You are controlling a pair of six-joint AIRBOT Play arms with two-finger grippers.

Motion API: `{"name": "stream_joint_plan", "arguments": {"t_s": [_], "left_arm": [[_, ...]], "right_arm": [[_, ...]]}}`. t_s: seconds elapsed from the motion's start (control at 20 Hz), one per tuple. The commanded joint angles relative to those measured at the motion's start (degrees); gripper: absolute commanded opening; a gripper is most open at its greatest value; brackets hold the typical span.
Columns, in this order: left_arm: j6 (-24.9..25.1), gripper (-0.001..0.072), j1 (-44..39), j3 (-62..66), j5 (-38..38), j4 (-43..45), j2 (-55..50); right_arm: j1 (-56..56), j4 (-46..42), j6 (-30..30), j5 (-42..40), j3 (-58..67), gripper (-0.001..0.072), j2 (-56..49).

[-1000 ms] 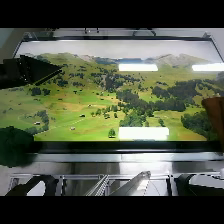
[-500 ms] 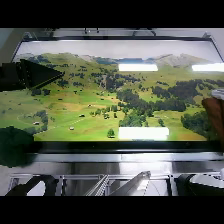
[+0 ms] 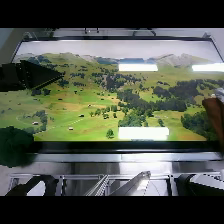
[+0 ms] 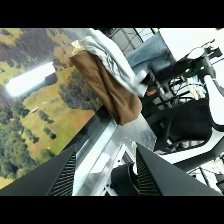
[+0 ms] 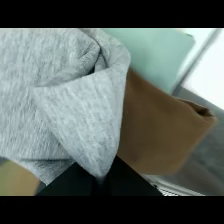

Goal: Fold the shirts.

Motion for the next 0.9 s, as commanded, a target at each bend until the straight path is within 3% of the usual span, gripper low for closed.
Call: {"name": "stream_joint_plan", "arguments": {"t_s": [0.0,0.05,0.1,0.2,0.4,0.7,0.75,0.8,0.85], "left_arm": [[0.00,0.0388,0.00,-0.02,-0.04,0.04,0.02],[0.02,0.0388,0.00,-0.02,0.00,0.04,0.02],[0.02,0.0388,0.00,-0.02,0.04,0.04,0.02],[0.00,0.0388,0.00,-0.02,0.20,0.04,0.02],[0.02,0.0387,0.00,-0.02,0.70,0.02,0.02],[0.00,0.0387,0.00,0.00,0.42,-0.02,0.02],[0.00,0.0387,0.00,0.00,0.46,0.00,0.02],[0.00,0.0387,0.00,0.00,0.52,0.00,0.02],[0.00,0.0386,0.00,0.00,0.57,0.00,0.02]], "right_arm": [[-0.04,-11.23,-0.04,-1.92,-6.45,0.0019,0.09],[-0.04,-12.57,-0.04,-2.01,-6.84,0.0021,0.02],[-0.04,-13.09,-0.04,-2.05,-6.82,0.0101,-0.04],[0.00,-13.31,-0.11,-2.10,-6.58,0.0712,-0.04],[0.09,-7.23,-0.02,-0.79,-2.32,0.0686,0.00],[0.17,22.05,2.86,7.34,20.28,0.0682,0.00],[0.17,26.10,2.78,8.28,23.50,0.0564,0.00],[0.17,30.77,1.64,9.33,26.05,0.0155,0.26],[0.20,35.39,-0.20,9.38,26.82,0.0035,1.16]]}}
